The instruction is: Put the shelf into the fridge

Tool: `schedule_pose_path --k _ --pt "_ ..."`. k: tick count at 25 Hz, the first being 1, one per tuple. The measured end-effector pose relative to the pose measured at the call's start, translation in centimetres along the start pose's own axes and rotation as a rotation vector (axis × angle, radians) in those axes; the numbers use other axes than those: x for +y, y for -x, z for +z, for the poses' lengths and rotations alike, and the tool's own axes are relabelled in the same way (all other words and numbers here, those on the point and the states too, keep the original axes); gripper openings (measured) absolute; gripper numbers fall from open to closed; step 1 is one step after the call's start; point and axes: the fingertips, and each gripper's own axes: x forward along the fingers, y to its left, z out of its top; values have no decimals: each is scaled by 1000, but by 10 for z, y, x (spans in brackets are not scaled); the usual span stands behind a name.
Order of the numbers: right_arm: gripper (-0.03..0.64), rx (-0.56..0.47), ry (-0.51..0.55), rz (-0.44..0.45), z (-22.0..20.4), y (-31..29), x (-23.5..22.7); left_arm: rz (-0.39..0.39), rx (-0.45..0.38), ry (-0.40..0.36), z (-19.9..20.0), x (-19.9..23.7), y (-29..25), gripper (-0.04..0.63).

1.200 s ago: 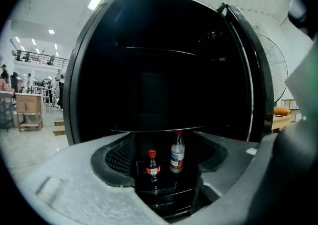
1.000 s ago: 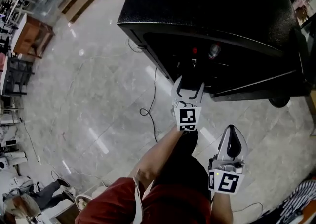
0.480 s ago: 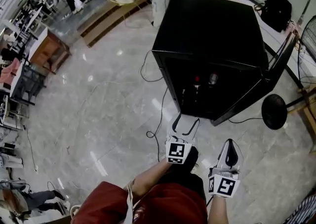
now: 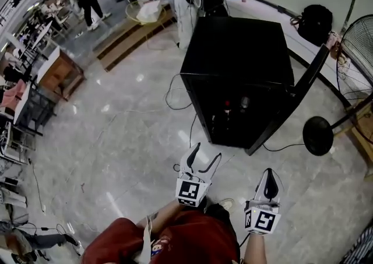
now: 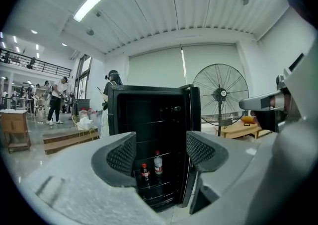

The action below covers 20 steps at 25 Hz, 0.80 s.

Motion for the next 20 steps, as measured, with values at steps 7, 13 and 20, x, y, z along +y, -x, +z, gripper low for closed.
schedule_pose_path --k 7,13,20 --pt "0 -42 32 -49 30 -9 3 -63 -20 -1 34 15 19 324" --pt "0 -74 89 -49 60 -36 32 -122 -43 -8 61 42 12 324" --pt "2 -164 129 -74 116 -49 56 -169 -125 -70 111 65 5 308"
